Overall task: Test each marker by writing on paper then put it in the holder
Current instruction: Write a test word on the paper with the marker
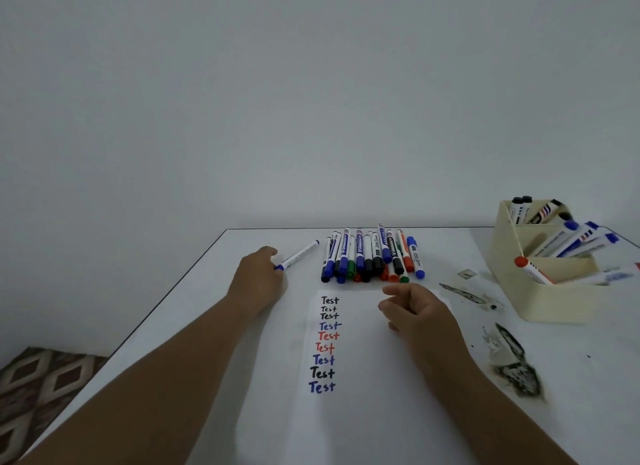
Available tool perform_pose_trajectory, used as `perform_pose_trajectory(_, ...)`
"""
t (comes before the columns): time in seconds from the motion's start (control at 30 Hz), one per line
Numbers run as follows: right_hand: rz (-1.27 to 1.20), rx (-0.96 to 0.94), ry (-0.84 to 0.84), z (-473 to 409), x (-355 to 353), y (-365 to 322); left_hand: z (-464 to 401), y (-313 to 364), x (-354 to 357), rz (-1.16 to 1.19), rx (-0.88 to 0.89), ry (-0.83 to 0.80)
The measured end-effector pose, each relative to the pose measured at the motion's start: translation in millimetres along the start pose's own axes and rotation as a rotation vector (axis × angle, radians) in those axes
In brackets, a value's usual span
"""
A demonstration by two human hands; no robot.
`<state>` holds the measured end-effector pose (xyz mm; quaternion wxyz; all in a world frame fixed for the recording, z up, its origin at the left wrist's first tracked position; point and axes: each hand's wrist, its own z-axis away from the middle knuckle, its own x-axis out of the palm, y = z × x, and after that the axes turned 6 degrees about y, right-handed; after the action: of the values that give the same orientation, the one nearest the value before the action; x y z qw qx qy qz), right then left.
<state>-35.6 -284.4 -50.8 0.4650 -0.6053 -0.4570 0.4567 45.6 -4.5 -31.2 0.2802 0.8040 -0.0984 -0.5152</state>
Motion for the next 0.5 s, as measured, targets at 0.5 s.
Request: perform_pose_trajectory(0.5, -0.536, 0.112, 0.027, 6.0, -12.7, -16.6, 91.3, 75.8, -9.8, 0.198, 0.706, -0.236)
